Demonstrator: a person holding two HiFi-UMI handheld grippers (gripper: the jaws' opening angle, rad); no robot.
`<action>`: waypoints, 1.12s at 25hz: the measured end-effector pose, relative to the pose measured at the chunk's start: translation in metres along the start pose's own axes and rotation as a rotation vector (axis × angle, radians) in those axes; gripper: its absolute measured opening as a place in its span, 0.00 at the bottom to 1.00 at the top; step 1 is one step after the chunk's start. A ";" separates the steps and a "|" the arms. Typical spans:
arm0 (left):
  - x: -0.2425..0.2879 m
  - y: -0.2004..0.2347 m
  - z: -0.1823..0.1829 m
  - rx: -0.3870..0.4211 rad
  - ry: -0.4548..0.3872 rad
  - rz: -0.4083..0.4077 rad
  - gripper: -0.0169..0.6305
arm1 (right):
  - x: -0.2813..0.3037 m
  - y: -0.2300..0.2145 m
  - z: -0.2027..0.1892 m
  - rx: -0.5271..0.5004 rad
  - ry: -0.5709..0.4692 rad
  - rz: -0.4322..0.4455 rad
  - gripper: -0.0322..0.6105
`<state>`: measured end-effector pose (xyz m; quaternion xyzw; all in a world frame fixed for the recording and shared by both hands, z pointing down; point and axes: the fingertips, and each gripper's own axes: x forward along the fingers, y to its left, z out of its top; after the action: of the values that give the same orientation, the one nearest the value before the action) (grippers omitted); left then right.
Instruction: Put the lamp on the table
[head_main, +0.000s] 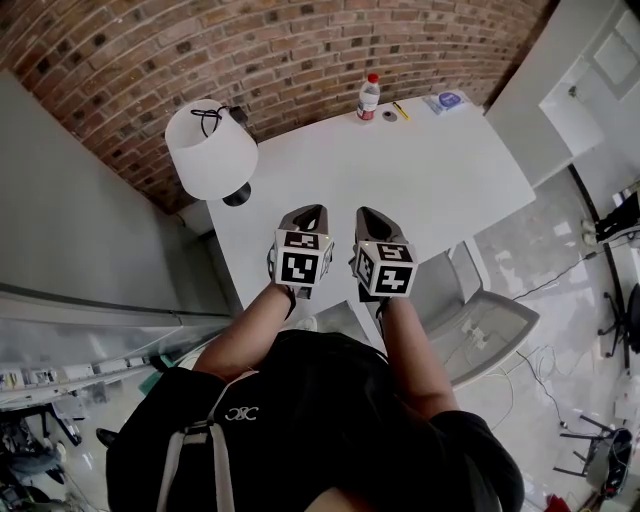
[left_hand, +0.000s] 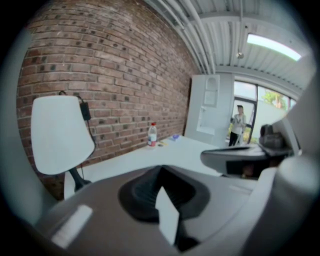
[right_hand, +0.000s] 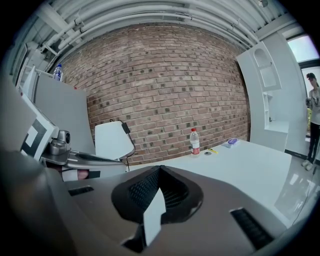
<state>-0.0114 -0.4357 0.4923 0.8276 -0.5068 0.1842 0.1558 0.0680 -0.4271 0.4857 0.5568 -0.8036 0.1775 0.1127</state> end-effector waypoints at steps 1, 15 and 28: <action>0.000 0.002 -0.001 -0.005 0.001 0.003 0.03 | 0.000 0.001 0.000 -0.004 0.001 0.000 0.04; 0.003 0.016 -0.016 -0.058 0.033 -0.002 0.03 | 0.004 0.008 -0.014 -0.043 0.058 -0.016 0.04; 0.005 0.020 -0.011 -0.047 0.029 -0.011 0.03 | 0.008 0.010 -0.005 -0.017 0.017 -0.018 0.04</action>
<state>-0.0288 -0.4434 0.5056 0.8237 -0.5041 0.1835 0.1834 0.0556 -0.4285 0.4915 0.5616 -0.7990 0.1743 0.1258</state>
